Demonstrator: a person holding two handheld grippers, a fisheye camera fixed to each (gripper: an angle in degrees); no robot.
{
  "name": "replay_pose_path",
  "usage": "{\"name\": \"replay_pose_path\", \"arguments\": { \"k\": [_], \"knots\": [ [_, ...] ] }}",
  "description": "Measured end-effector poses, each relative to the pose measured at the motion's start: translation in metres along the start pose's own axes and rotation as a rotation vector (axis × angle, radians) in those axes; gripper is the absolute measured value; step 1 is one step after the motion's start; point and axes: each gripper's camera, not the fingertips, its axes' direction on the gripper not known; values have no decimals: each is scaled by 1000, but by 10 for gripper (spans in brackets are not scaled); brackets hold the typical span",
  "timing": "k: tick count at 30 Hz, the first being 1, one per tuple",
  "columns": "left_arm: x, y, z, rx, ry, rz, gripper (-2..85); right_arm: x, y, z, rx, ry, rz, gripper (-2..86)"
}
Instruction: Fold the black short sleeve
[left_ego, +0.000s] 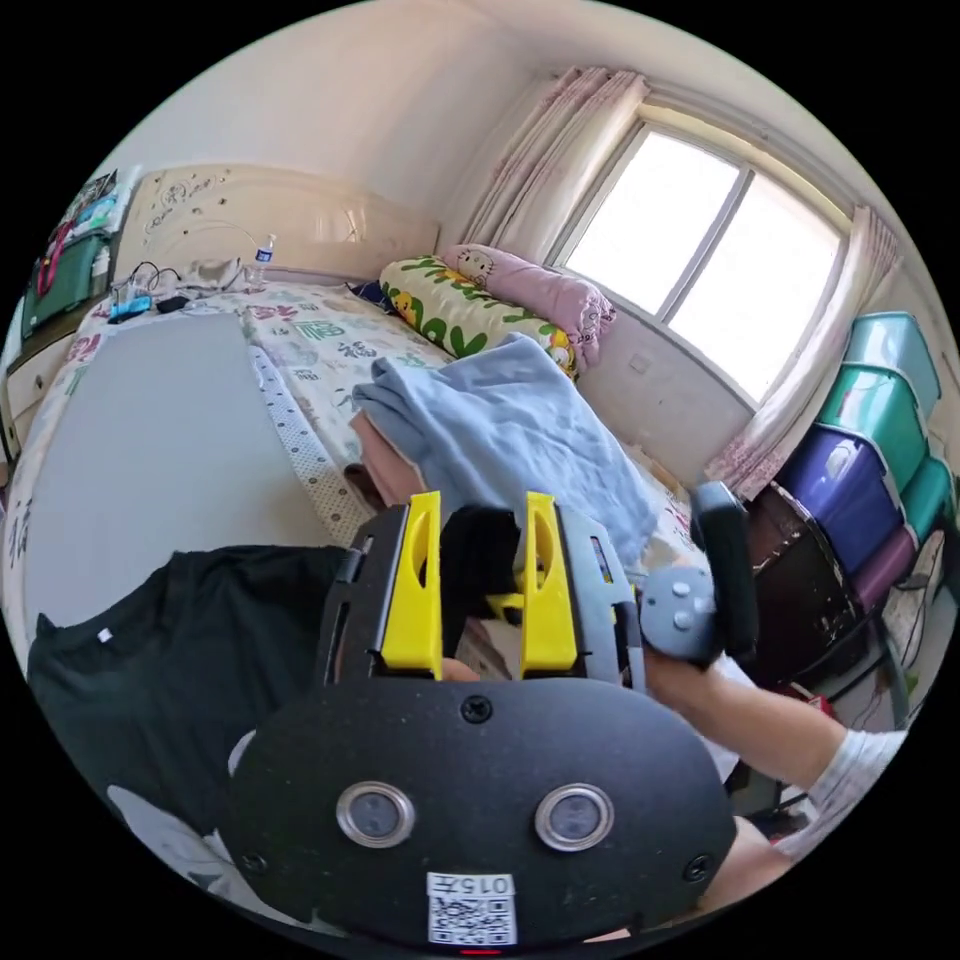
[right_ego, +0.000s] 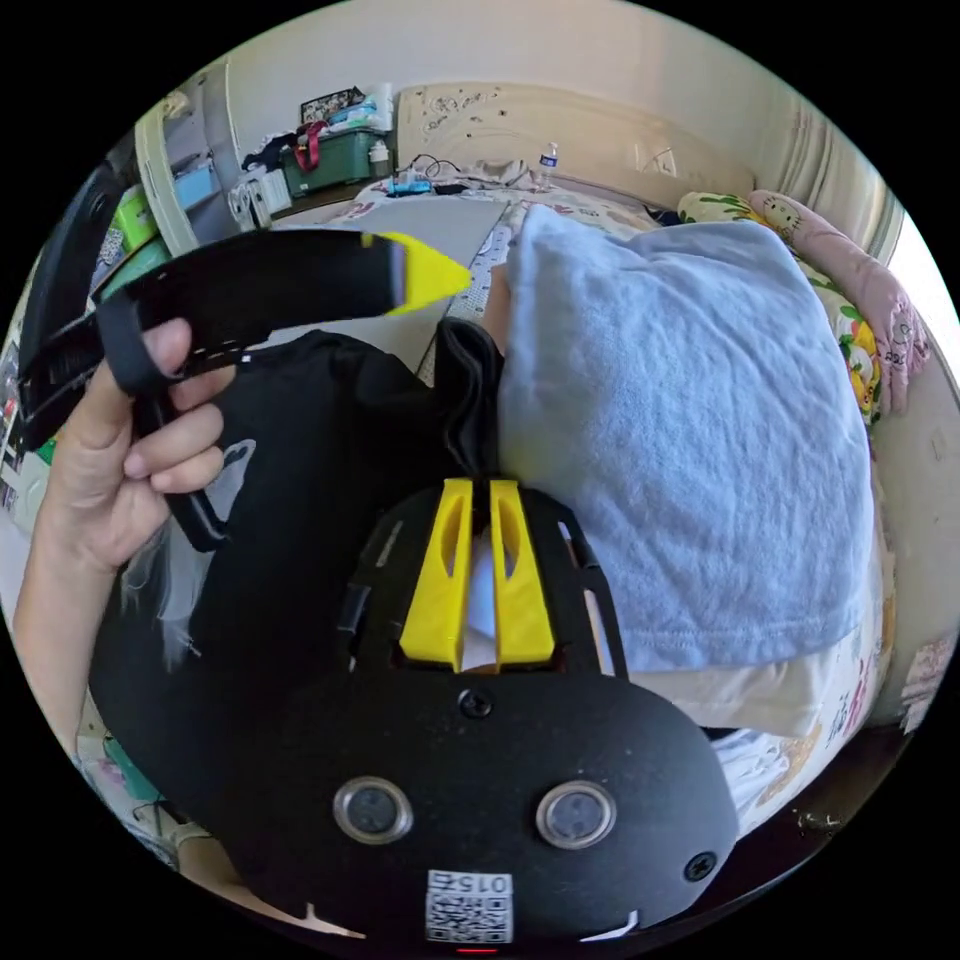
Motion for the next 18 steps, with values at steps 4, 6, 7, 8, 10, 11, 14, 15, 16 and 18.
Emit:
{"name": "replay_pose_path", "arguments": {
  "k": [4,6,7,8,10,11,14,15,16,18],
  "knots": [
    [8,-21,55,-101,-103,29,40,-31,-1,16,56,-54,-19,6],
    [8,-22,50,-57,-99,29,27,-47,2,12,105,-93,-48,3],
    [9,-20,36,2,-96,42,23,-59,5,5,154,-112,-64,2],
    [10,-15,19,52,-107,58,21,-74,8,-4,211,-148,-91,1],
    [9,0,-14,115,-110,87,20,-105,12,-17,267,-221,-159,1],
    [7,18,-39,150,-115,100,22,-133,16,-21,276,-264,-232,2],
    [-9,81,-90,156,-138,66,39,-221,34,-1,181,-366,-442,6],
    [-15,95,-96,144,-148,47,44,-238,40,9,151,-381,-470,7],
    [-29,123,-108,119,-174,-7,54,-269,51,34,77,-406,-519,12],
    [-52,157,-124,100,-228,-97,67,-304,69,72,-11,-427,-573,22]
  ]
}}
